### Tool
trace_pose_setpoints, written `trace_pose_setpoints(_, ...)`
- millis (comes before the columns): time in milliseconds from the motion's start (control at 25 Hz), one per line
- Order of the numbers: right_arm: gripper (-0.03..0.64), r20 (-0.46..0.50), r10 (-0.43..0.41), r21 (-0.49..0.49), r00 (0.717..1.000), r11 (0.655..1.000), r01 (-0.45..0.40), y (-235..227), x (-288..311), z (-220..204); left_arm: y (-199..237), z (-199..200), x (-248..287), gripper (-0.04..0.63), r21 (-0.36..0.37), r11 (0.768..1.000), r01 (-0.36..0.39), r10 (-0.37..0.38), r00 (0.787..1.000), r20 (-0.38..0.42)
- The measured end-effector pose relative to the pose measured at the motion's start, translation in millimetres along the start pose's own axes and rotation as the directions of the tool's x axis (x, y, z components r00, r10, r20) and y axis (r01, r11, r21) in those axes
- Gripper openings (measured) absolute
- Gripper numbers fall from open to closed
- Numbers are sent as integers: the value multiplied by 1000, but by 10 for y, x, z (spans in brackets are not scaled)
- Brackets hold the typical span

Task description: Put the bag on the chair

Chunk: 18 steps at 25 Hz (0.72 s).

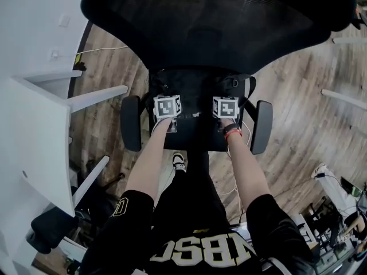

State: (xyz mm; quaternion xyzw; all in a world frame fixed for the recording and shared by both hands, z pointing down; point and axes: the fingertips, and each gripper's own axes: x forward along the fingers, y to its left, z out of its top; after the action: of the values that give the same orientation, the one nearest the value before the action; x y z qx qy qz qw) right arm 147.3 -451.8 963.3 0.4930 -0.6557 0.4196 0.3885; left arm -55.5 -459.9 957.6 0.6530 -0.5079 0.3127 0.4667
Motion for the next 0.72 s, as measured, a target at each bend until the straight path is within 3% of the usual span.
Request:
trace_pose_setpoints(120, 263, 1, 20, -5, 1000, 1000, -20, -19, 63, -7, -82, 32, 35, 300, -29, 997, 72, -71, 997, 21)
trace_pose_setpoints(280, 356, 27, 33, 35, 999, 999, -34, -46, 32, -45, -123, 17, -15, 356, -3, 996, 86, -86, 996, 29)
trace_pose_setpoints(440, 365, 52, 19, 76, 998, 997, -23, -60, -204, -40, -140, 6, -185, 370, -6, 996, 87, -87, 995, 48)
trace_pose_setpoints(720, 359, 176, 25, 91, 984, 995, -41, 106, -686, 50, -204, 96, -724, 370, 35, 998, 58, -63, 985, 158)
